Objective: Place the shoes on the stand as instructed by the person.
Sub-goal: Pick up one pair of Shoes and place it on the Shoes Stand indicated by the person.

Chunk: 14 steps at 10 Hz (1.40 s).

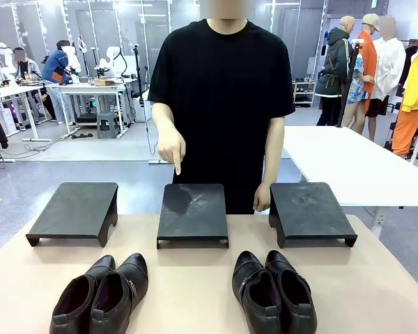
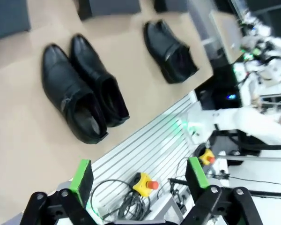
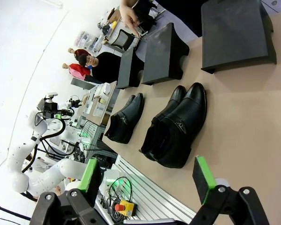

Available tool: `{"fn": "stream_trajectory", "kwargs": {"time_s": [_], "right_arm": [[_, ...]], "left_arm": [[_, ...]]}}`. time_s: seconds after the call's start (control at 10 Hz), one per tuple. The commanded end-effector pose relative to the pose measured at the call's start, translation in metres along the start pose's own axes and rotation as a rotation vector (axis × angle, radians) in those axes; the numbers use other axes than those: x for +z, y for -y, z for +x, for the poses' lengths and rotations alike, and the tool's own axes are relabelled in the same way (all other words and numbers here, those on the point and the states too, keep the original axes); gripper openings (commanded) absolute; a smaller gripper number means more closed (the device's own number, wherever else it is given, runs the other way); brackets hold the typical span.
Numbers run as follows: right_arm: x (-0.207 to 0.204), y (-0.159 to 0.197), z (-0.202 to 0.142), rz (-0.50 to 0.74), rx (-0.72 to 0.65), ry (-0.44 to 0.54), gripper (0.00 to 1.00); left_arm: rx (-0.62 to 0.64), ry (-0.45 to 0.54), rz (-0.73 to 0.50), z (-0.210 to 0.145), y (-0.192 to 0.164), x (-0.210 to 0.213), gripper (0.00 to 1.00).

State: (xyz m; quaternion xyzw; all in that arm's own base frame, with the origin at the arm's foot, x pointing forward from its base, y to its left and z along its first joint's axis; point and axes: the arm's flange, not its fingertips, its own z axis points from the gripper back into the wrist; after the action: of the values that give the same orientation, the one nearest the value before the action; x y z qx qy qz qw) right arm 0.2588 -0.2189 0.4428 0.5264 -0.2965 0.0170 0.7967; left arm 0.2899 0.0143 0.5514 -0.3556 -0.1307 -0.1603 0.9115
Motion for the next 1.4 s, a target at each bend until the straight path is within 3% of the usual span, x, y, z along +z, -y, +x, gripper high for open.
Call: {"fn": "stream_trajectory", "kwargs": {"time_s": [0.0, 0.4, 0.7, 1.3], "right_arm": [[0.001, -0.001, 0.001, 0.014, 0.003, 0.013, 1.0], [0.001, -0.001, 0.001, 0.014, 0.003, 0.013, 1.0], [0.001, -0.001, 0.001, 0.014, 0.003, 0.013, 1.0], [0.001, -0.001, 0.001, 0.014, 0.003, 0.013, 1.0]], "left_arm": [[0.037, -0.061, 0.124, 0.0, 0.008, -0.034, 1.0], [0.122, -0.068, 0.313, -0.004, 0.036, -0.118, 1.0], [0.146, -0.134, 0.396, -0.007, 0.046, -0.175, 1.0], [0.123, -0.221, 0.472, -0.007, 0.021, -0.238, 1.0]]}}
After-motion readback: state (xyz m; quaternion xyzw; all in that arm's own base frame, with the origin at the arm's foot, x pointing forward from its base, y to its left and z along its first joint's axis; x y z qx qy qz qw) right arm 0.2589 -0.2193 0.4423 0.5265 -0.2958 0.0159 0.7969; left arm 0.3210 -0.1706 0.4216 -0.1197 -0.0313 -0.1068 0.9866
